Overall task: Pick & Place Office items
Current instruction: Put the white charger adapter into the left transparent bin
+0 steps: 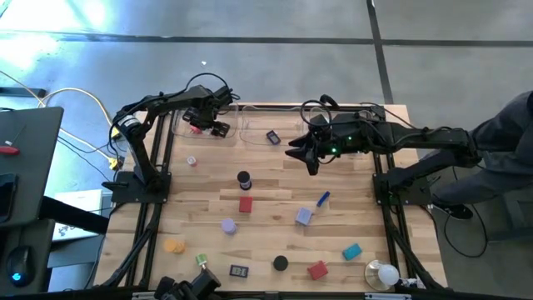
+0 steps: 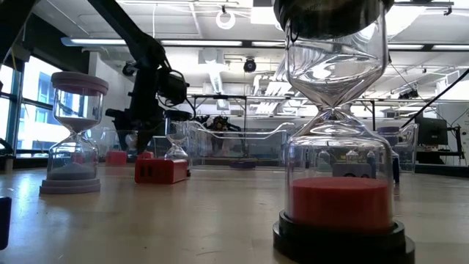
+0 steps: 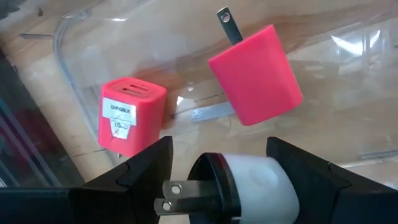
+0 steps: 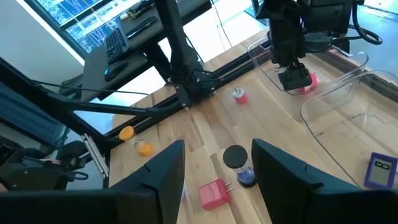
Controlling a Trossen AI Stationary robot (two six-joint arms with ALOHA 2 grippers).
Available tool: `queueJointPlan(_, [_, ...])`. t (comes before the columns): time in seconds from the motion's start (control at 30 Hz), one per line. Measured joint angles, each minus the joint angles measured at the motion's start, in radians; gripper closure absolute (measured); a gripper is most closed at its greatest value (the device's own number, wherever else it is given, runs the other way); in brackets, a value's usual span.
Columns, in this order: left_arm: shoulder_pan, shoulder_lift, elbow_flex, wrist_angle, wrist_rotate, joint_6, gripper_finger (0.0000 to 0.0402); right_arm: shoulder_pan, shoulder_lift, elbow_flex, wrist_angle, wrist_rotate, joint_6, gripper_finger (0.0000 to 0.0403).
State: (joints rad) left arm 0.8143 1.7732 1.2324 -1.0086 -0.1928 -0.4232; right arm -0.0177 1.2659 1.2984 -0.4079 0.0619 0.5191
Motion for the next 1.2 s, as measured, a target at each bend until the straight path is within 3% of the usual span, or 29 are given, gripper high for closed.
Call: queueJointPlan(1.2, [-0.026, 0.0, 0.001, -0.057, -0.038, 0.191, 0.0151, 0.0, 0.0, 0.0, 0.0, -0.001, -0.015, 0.0229])
